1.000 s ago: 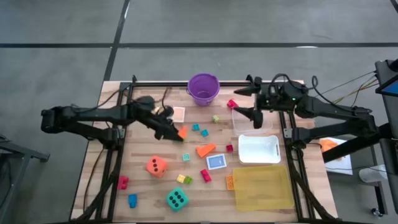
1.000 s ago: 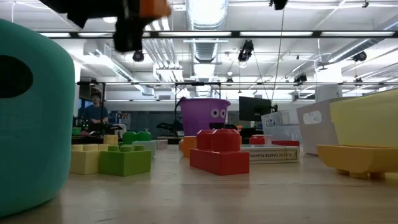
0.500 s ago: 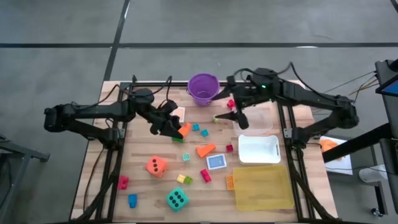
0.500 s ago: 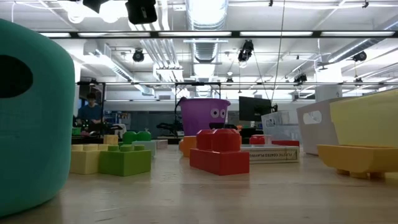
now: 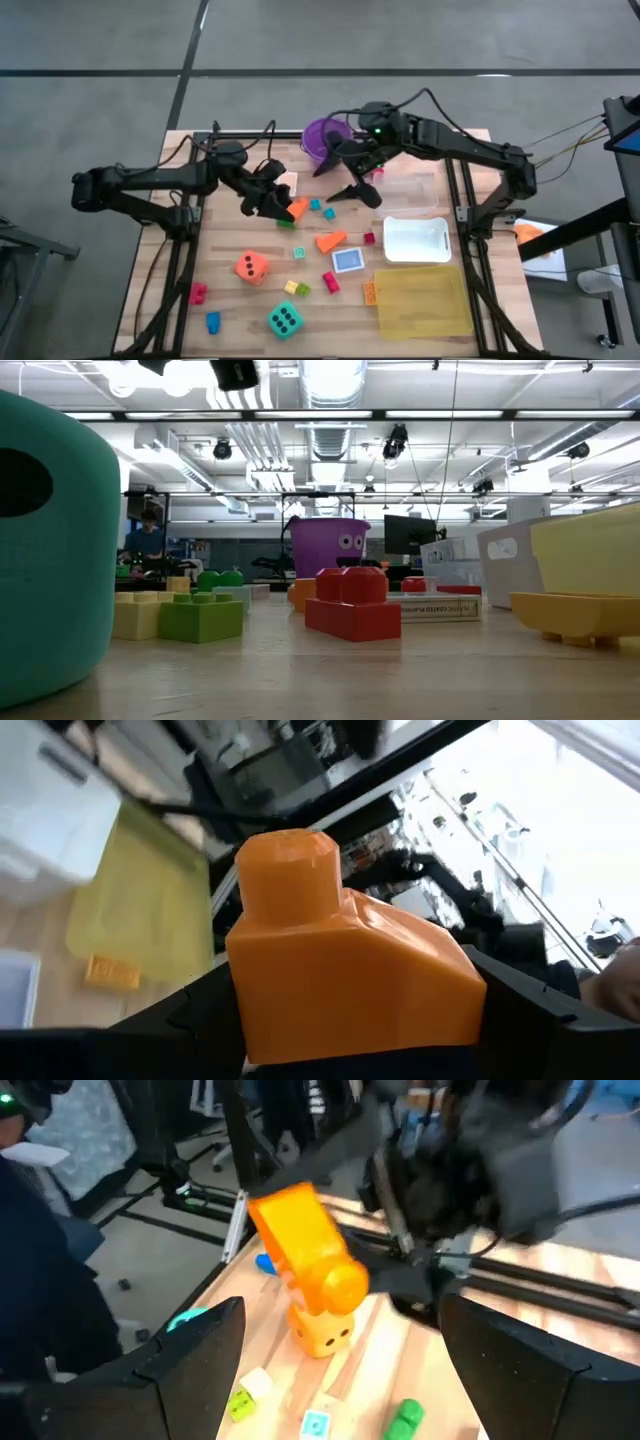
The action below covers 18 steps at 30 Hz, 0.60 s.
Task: Pick & Place Toys
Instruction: Put the orange game piece into the transparent bin
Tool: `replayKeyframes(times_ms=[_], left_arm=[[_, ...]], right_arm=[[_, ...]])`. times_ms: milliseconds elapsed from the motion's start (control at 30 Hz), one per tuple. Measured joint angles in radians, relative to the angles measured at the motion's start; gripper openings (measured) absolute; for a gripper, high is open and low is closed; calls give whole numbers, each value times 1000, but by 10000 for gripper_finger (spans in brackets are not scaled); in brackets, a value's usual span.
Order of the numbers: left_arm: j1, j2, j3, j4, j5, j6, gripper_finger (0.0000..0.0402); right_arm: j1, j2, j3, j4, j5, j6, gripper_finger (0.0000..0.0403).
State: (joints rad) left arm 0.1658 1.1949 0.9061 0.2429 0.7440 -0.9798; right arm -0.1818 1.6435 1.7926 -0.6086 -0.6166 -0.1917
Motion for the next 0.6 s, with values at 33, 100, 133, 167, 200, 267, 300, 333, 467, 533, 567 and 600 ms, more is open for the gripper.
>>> replayKeyframes(times_ms=[33, 100, 133, 167, 200, 267, 300, 333, 467, 533, 567, 600], left_arm=[[0, 13, 13, 12, -1, 1, 281], [0, 51, 48, 12, 0, 6, 281], [0, 72, 65, 11, 9, 12, 281], [1, 93, 81, 6, 24, 18, 281], [1, 113, 98, 5, 37, 25, 281], [1, 146, 127, 6, 57, 38, 281], [1, 162, 139, 6, 64, 44, 281], [2, 176, 152, 10, 69, 50, 281], [8, 217, 194, 19, 80, 66, 281], [13, 233, 218, 22, 88, 67, 281], [14, 240, 231, 24, 90, 67, 281], [15, 246, 243, 24, 96, 70, 281]], right_arm=[[0, 6, 3, 2, -9, 1, 327], [1, 13, 9, 8, -12, -1, 327], [1, 13, 12, 9, -13, 0, 327], [1, 12, 14, 10, -13, 0, 327], [1, 11, 15, 13, -13, 0, 327], [4, 3, 13, 10, -13, 0, 327], [9, 0, 13, 9, -14, 0, 327], [14, -4, 12, 6, -16, -3, 327], [38, -9, 14, -16, -21, -25, 327], [48, -7, 13, -25, -15, -28, 327], [51, -7, 13, -28, -13, -30, 327], [53, -7, 13, -29, -12, -32, 327]])
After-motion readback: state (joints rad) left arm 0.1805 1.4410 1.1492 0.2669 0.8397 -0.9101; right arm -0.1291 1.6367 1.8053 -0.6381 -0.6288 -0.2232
